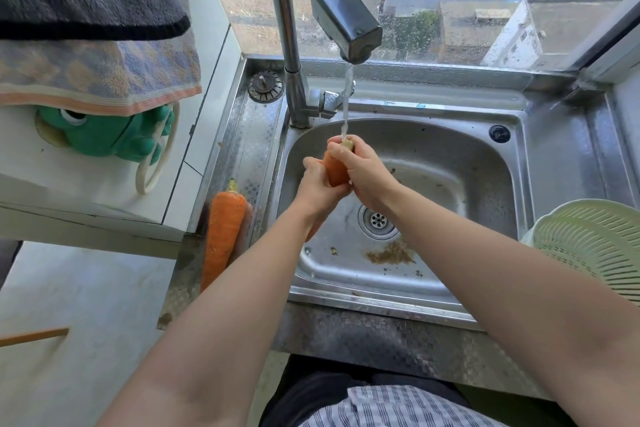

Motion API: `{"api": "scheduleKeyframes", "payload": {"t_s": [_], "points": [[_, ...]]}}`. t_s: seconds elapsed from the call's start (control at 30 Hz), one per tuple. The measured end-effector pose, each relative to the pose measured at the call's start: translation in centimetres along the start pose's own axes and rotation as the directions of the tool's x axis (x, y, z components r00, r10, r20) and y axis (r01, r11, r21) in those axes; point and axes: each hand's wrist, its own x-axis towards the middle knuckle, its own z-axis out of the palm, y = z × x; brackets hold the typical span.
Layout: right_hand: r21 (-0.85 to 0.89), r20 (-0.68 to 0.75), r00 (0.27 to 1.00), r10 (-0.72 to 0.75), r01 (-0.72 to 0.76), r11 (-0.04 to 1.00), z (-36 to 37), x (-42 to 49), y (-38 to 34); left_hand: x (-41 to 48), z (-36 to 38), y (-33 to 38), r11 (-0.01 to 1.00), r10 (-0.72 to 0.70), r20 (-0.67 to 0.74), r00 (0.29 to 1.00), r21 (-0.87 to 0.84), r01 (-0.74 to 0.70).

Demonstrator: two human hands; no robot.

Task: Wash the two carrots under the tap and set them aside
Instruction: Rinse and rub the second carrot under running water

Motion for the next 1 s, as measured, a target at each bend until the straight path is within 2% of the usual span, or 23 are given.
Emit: {"api": "scheduleKeyframes", "payload": {"t_s": [0.1, 0.17, 0.33, 0.47, 0.6, 0.7, 0.8, 0.9, 0.93, 1.0], "points": [[0.181, 0.142, 0.989, 0.05, -0.076, 0.981, -0.6, 0.0, -0.1, -0.2, -0.4, 0.0, 0.999, -0.032, 0.002, 0.999, -0.009, 0.032], [0.256, 0.181, 0.982, 0.051, -0.097, 0.962, -1.0, 0.1, -0.2, -0.5, -0.5, 0.1, 0.999, -0.043, 0.003, 0.999, -0.033, 0.043], [0.172, 0.121, 0.993, 0.01, -0.031, 0.985, -0.8, -0.1, -0.5, -0.2, -0.3, 0.7, 1.0, 0.001, -0.015, 1.0, 0.008, -0.001], [0.259, 0.194, 0.981, 0.032, -0.082, 0.963, -1.6, 0.0, -0.7, -0.4, -0.4, 0.7, 1.0, -0.022, 0.022, 1.0, -0.016, 0.022], [0.185, 0.15, 0.988, 0.019, -0.047, 0.982, -1.0, -0.2, -0.5, -0.4, -0.2, 1.0, 0.999, -0.012, 0.007, 1.0, -0.04, 0.012], [0.214, 0.075, 0.997, 0.011, -0.027, 0.977, -0.9, -0.1, -0.7, -0.8, -0.3, 1.3, 0.997, -0.013, 0.058, 0.998, -0.079, 0.017], [0.317, 0.166, 0.986, 0.033, -0.085, 0.944, -1.5, 0.0, -1.1, -0.9, -0.8, 1.6, 0.999, -0.037, 0.147, 0.988, -0.034, 0.042], [0.439, 0.174, 0.981, 0.082, -0.152, 0.885, -2.0, 0.0, -1.1, -1.1, -1.3, 1.8, 0.995, -0.076, 0.272, 0.959, -0.044, 0.092], [0.423, 0.162, 0.984, 0.078, -0.14, 0.895, -2.1, 0.0, -1.0, -1.1, -1.4, 1.8, 0.996, -0.073, 0.293, 0.953, -0.032, 0.086], [0.278, 0.12, 0.992, 0.031, -0.064, 0.959, -2.2, 0.1, -0.6, -1.0, -1.5, 1.5, 0.999, -0.043, 0.286, 0.957, 0.015, 0.04]]}}
